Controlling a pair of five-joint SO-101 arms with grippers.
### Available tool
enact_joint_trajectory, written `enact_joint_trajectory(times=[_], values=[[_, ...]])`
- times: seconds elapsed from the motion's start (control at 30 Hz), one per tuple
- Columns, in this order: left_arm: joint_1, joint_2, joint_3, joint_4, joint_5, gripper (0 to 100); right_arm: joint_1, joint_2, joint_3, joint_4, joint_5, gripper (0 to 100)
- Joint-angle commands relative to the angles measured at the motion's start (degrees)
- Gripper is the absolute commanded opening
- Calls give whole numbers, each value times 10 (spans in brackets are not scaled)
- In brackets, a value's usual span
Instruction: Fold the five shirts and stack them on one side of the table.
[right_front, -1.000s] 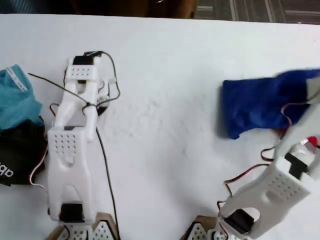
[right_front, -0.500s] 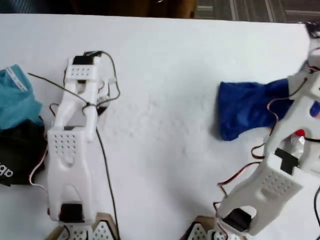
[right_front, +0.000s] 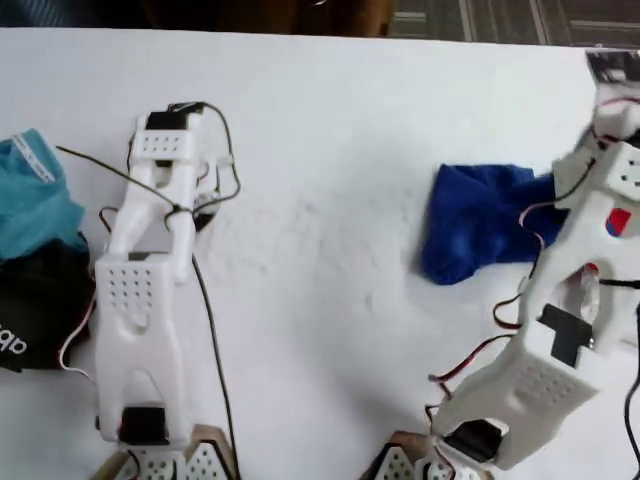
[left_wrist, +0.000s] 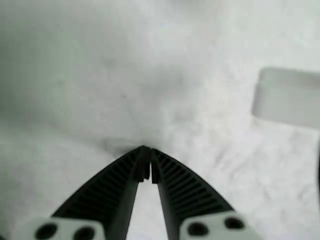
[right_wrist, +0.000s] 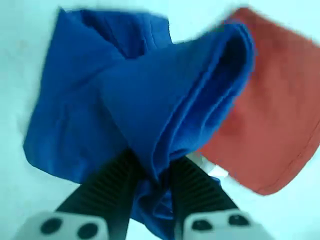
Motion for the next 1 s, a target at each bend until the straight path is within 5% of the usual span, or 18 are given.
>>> enact_joint_trajectory(times=[0.0, 0.3, 0.57, 0.77, 0.97], values=[[-4, -8, -1, -18, 5, 37, 16, 0, 55, -24, -1, 20], [-4, -8, -1, -18, 5, 37, 27, 17, 184, -136, -1, 20], [-4, -8, -2, -18, 5, 37, 12, 7, 210, -133, -3, 20], [-4, -8, -3, -18, 5, 37, -79, -61, 164, -83, -5, 20], [-5, -8, -2, -18, 5, 37, -250, -119, 113, -58, -5, 20]])
